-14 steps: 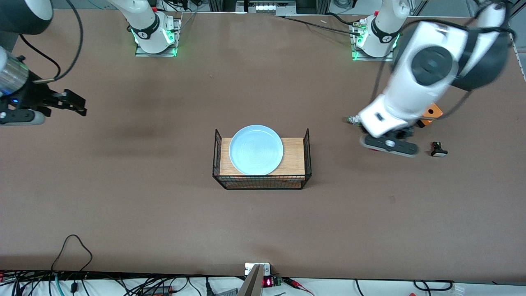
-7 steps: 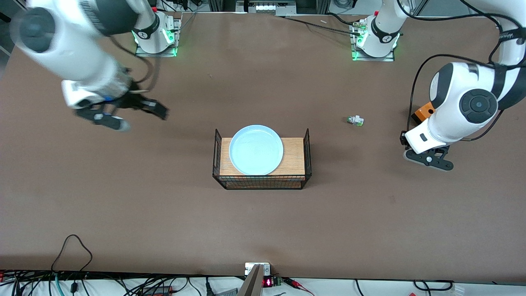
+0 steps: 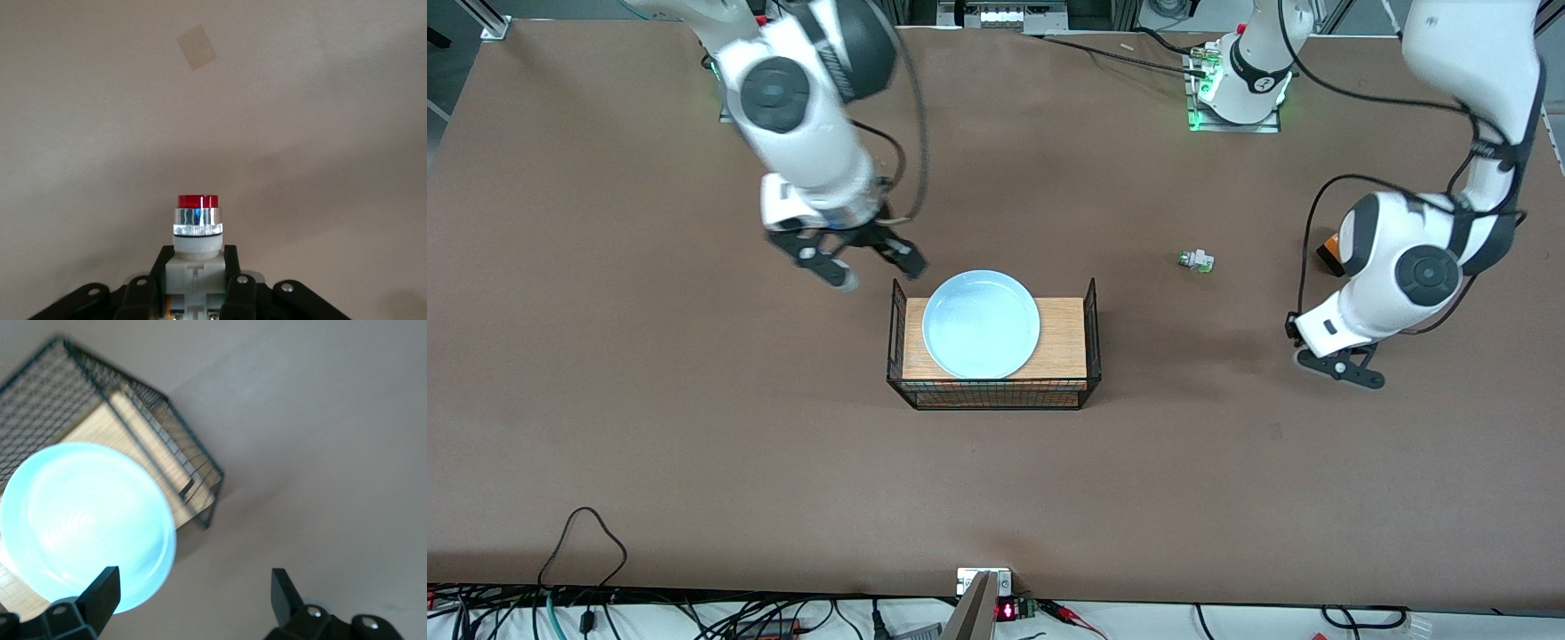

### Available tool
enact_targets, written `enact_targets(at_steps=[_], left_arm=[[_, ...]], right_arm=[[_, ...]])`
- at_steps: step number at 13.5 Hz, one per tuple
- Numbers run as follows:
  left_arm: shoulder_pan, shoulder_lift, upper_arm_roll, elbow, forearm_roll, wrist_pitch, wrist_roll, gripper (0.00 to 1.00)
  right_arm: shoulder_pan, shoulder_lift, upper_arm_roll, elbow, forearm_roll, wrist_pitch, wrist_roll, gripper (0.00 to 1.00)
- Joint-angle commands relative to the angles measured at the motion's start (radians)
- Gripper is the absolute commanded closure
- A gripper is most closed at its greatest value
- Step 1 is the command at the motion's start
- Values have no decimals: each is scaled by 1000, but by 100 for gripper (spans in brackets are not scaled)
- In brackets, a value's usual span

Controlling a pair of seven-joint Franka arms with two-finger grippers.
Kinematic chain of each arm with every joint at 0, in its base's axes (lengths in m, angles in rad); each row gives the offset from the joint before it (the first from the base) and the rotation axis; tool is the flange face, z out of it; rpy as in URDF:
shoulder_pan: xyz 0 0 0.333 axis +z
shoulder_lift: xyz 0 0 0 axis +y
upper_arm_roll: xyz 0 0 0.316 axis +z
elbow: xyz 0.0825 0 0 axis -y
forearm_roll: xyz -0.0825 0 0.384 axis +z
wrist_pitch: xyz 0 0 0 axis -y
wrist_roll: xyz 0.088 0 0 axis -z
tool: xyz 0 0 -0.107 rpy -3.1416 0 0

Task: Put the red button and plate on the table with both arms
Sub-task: 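Place the button with the left gripper while the right gripper reaches the plate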

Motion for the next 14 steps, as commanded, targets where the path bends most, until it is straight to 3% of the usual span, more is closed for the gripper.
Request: enact_targets(at_steps=[1,3,4,5,6,9,11,12,14], left_arm=[[11,50,-4,-46,-19,133,28,83],[18,64,-4,-95,-19,207,27,80],[18,67,-4,-98,-19,212,27,65],[18,66,-4,-95,-19,206,16,22],[18,55,-4,-86,-21,194,10,0],[16,-47,-33,-13,-28,-16,-22,0],[18,-104,-77,116,-57,-312,-106,0],[18,-133,-100,180,-90,-439,-155,0],[42,-213,-141,265,-110,-602,-221,0]], right_arm=[[35,88,-15,66,16,35,145,0],[38,137,-13,91,22,37,215,0],[38,153,-11,91,22,38,238,0],[38,174,-11,91,22,40,243,0],[38,192,-11,94,22,42,243,0],[35,199,-11,94,23,86,306,0],[46,209,-11,94,23,132,340,28],[52,213,-11,94,22,137,340,51],[54,214,-11,91,19,135,317,81]])
